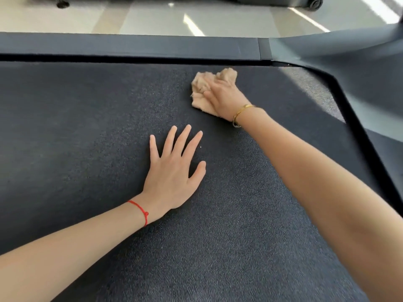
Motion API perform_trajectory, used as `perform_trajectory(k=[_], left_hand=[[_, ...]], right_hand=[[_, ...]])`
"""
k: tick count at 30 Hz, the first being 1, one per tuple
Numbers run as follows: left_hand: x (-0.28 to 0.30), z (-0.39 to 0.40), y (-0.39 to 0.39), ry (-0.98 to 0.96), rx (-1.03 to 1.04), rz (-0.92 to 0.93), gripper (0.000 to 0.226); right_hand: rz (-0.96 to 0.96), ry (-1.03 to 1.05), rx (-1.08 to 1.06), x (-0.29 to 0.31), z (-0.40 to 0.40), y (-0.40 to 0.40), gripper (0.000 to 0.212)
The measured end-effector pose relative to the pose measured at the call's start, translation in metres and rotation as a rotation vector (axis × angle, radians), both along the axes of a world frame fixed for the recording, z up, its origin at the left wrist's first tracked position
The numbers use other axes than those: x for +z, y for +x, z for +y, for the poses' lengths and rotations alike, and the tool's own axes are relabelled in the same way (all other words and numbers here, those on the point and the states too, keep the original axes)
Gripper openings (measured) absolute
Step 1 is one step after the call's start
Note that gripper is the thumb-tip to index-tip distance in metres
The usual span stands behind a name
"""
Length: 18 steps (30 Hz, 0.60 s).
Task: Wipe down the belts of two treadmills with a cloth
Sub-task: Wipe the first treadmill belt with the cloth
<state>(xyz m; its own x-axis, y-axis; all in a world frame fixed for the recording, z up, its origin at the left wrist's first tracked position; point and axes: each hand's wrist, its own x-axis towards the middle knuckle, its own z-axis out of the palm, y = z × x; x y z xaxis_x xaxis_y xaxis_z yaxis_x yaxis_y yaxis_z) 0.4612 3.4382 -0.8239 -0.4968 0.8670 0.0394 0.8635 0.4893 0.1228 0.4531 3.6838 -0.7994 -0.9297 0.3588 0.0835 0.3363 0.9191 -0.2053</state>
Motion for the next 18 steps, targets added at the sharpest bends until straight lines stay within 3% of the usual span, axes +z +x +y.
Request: perform_trajectory(k=[4,10,14,18], left_hand=[[0.001,-0.005,-0.003,0.026,0.001,-0.024,0.069],[0.001,-0.041,-0.025,0.014,0.049,-0.019,0.069],[0.001,-0.065,-0.042,0.000,0.087,-0.027,0.066],[0.003,-0.083,-0.063,-0.006,0.128,-0.037,0.064]], right_hand=[[0.094,-0.005,0.153,-0.012,-0.003,0.038,0.033],[0.106,-0.030,-0.090,-0.007,-0.023,0.047,0.040],[0.150,0.087,0.280,-0.020,-0.098,0.062,0.031],[0.084,-0.038,0.341,-0.022,-0.121,0.077,0.056]])
